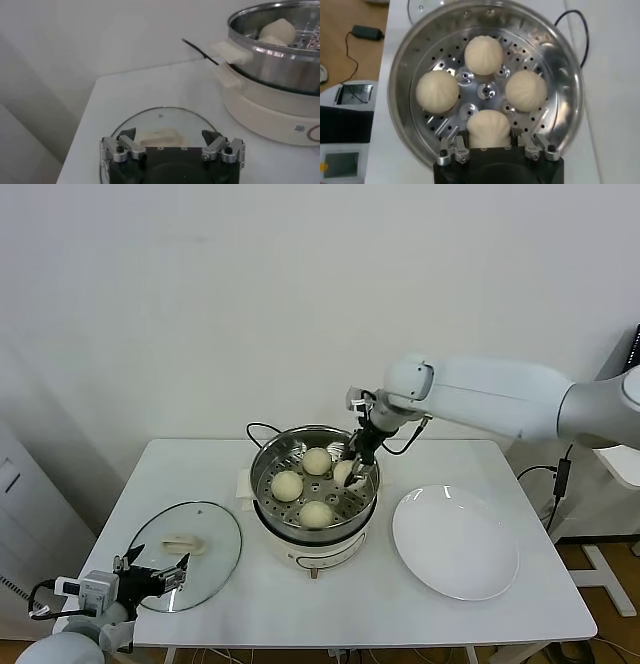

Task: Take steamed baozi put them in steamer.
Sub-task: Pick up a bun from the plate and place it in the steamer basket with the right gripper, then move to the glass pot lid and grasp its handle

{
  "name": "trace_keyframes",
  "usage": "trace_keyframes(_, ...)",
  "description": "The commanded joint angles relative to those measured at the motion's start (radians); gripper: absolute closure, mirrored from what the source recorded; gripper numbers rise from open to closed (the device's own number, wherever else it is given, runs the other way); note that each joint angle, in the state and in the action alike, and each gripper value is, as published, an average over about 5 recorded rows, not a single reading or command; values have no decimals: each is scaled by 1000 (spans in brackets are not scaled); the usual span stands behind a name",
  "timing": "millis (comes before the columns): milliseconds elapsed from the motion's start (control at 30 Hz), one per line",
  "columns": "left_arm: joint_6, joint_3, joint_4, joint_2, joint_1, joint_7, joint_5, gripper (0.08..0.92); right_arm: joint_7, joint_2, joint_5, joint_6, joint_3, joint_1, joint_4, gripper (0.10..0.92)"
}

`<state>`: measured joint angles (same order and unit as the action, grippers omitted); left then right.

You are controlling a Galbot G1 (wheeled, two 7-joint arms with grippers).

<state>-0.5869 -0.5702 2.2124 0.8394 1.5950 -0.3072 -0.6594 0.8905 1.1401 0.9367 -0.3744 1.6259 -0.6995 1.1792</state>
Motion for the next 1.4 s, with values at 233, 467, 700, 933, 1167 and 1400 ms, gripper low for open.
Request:
trace_keyframes(233,-1,1,-7,-2,-8,-1,-10,177,-64,25,-11,-28,-26,78,-15,491)
trace_keyframes(467,-2,-8,-2,5,-12,-2,-13,177,-66,-31,26,-31,-106,54,-4,302)
trace_keyframes(700,-4,-19,-5,26,-45,-5,-21,177,-173,-257,96,-8,-413,108,16,205)
trace_keyframes(933,-11,-28,-5,45,-70,-8,5,177,-447,-452,156,73,-932,456,82,203)
trace_keyframes(1167,67,-35,-43,30,-51,55,113,177,-749,-598,39,311,-1439,992,285,203)
trace_keyframes(1400,185,-22,-106,-31,-37,139,315,177,-894,-452,-153,407,-2063,1665,479,203)
